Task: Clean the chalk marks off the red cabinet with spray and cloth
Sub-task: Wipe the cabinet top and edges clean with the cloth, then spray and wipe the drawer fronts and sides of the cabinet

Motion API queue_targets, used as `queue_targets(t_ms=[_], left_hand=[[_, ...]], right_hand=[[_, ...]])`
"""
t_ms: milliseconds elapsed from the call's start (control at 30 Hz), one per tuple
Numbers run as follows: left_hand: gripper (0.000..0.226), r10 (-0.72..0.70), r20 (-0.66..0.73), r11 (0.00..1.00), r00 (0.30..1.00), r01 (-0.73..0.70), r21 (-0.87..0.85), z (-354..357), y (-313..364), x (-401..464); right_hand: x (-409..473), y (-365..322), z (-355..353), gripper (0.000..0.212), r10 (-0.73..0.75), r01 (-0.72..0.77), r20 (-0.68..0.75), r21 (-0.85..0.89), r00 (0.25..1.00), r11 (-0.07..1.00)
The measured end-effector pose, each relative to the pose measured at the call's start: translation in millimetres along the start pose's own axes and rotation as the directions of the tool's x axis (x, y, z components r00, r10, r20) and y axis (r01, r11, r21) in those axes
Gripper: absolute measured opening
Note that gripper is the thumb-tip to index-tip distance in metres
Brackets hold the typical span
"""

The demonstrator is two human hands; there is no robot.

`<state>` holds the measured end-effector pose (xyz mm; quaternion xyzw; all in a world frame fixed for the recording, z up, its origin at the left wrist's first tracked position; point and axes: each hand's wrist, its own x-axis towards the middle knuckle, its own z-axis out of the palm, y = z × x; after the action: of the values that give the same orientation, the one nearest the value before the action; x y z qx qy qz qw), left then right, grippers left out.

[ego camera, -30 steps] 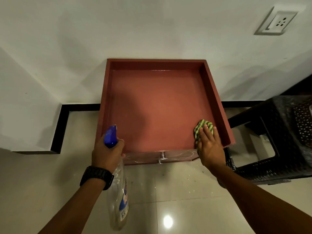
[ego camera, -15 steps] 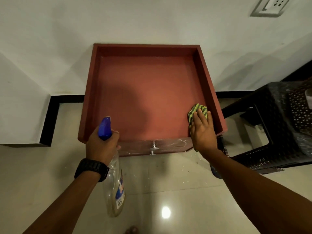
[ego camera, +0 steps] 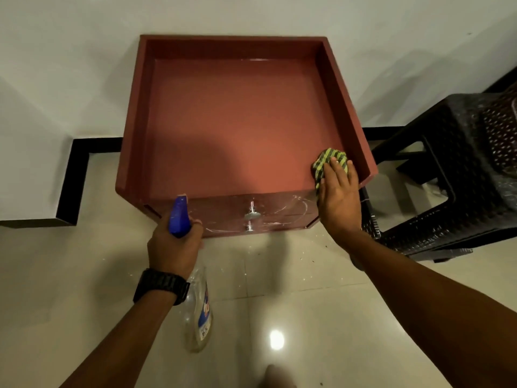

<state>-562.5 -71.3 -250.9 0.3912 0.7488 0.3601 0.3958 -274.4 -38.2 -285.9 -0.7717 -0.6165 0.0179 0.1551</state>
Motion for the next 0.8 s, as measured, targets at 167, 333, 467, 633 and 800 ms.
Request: queue_targets(t_ms=[167,333,467,633,800], left_hand=[[0.019,-0.038,0.020,0.999,0.999,0.038,-0.013,1,-56,-19],[0.016,-0.009,0.008,1.000,1.000,0.010,-0.027,13,-95,-27],[0.017,0.006,-0.032,0.996,0.999,-0.009,-0.094,26,-104,-17],[0.013,0.086,-0.086,0.990,0.993,-0.095,-0.101,38,-108,0],[0.016,0.101,-0.133,0.991,0.986,-0.111,-0.071,42,-109,13]], right_hand=[[-15,13,4,0.045,-0.085,0.084,-0.082,-0.016,0.993,0.996],[-34,16,16,0.055,-0.105,0.102,-0.161,-0.024,0.981,0.994],[-56,14,38,0.055,-0.133,0.138,-0.258,0.002,0.957,0.990],[-78,1,70,0.060,-0.146,0.182,-0.291,0.101,0.946,0.978],[-93,-6,91,0.055,-0.143,0.176,-0.192,0.164,0.971,0.971]])
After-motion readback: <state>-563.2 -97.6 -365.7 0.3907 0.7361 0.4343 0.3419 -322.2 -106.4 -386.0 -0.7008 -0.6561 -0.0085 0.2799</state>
